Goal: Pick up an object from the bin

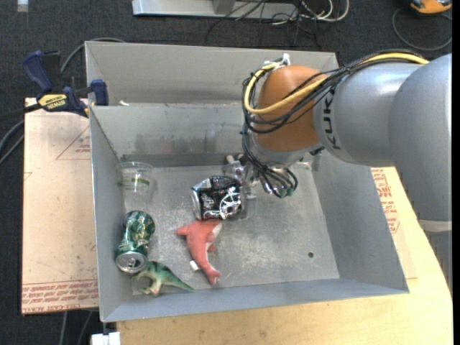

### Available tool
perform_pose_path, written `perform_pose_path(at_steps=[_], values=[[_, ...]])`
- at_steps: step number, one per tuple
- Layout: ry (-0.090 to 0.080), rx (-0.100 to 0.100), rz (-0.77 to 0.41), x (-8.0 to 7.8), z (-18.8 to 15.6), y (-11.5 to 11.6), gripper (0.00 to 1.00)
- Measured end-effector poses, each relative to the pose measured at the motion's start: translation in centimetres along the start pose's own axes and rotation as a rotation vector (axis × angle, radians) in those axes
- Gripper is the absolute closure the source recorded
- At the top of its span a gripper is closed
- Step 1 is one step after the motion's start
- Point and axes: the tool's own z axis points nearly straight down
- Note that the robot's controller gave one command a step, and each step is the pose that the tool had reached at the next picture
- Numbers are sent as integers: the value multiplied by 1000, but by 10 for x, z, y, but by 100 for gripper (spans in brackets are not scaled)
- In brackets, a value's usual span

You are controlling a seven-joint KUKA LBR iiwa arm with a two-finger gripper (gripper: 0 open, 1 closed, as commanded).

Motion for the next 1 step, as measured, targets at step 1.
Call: perform_pose_path(at_steps=[1], values=[[2, 0, -2, -12, -80, 4, 100]])
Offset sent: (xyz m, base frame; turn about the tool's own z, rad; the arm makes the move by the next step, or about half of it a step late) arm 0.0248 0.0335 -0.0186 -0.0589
